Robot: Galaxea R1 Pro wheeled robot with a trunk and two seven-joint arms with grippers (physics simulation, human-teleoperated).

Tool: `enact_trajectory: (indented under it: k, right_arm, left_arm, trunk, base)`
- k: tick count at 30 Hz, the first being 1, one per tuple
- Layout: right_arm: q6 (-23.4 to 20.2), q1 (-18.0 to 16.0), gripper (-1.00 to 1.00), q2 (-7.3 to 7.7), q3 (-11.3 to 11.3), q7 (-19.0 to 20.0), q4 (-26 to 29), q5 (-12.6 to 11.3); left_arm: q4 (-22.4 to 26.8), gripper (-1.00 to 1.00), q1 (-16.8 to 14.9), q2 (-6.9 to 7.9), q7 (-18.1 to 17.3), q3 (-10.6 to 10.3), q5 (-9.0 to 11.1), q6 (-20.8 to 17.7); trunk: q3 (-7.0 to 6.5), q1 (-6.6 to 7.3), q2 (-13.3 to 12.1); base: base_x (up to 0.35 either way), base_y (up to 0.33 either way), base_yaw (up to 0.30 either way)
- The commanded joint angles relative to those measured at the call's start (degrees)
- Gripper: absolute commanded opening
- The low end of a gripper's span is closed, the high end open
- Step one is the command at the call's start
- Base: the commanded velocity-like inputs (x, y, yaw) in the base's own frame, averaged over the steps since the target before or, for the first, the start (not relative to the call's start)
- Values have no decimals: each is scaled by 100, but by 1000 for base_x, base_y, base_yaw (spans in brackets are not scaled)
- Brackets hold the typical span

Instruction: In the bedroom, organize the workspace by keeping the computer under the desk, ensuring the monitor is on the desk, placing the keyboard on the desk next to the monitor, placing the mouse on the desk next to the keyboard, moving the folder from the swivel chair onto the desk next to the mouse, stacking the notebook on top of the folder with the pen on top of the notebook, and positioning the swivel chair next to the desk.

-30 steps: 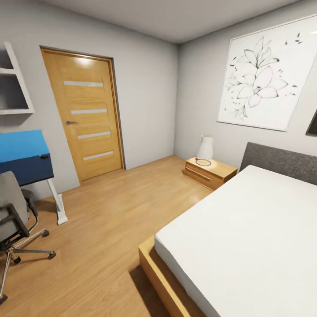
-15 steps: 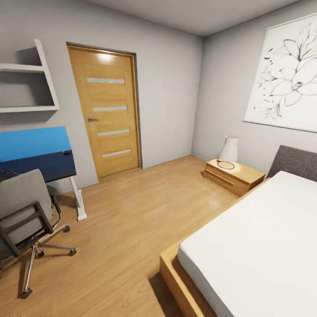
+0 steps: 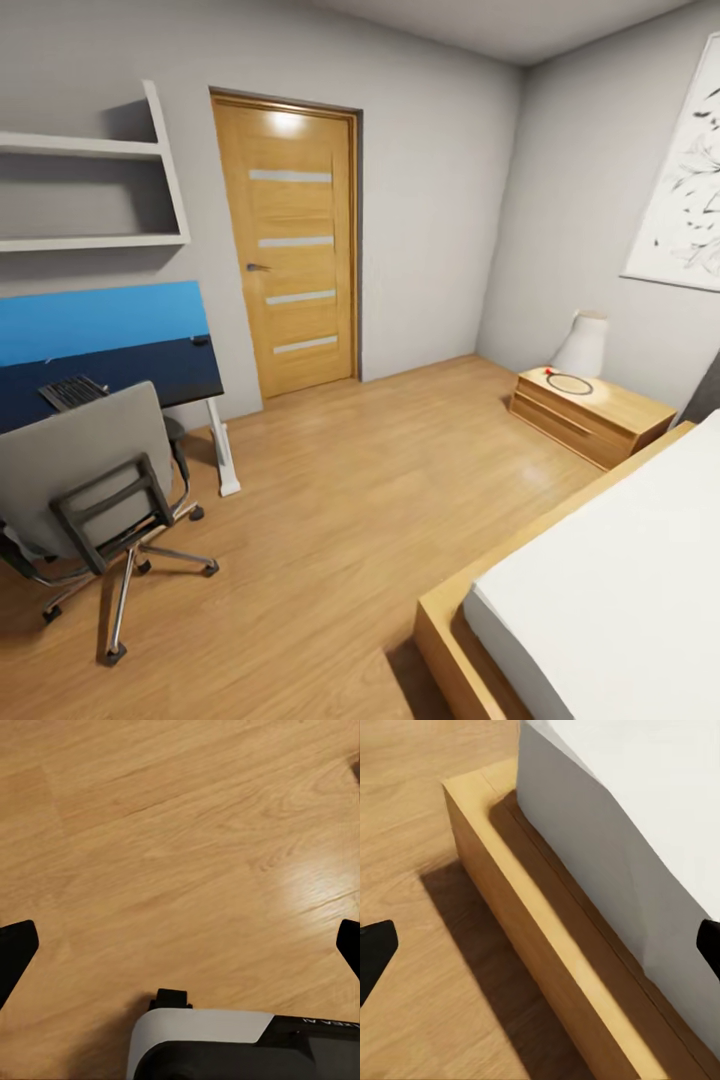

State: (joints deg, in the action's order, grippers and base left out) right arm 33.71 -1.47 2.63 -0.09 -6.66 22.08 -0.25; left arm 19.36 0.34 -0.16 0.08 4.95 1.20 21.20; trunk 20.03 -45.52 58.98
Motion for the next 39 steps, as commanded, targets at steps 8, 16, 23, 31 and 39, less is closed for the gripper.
enact_trajectory:
  k: [8,16,23,31,39]
  right_arm:
    - [46,-2,100,1,0,-11,-1,-1]
    - [56,-2,100,2,0,-11,-4,-1]
    - [57,-2,100,18,1,-11,-9,5]
    - [55,-2,100,35,0,-4,-10,34]
    - [52,-2,100,36,0,-2,-49,141]
  left_arm:
    - [6,100,2,-2,1,6,12,6]
    - [6,100,2,-2,1,9,12,13]
    - [6,100,2,-2,1,8,18,56]
    - [6,100,2,-2,1,6,20,75]
    - [7,100,2,-2,1,6,22,77]
  trunk:
    - [14,-3,4]
    - [14,-3,4]
    - [14,-3,4]
    - [14,-3,4]
    - [14,-3,4]
  base:
    - [176,303,39]
    - [114,172,2]
    - [40,24,0]
    - [259,82,0]
    - [312,106,0]
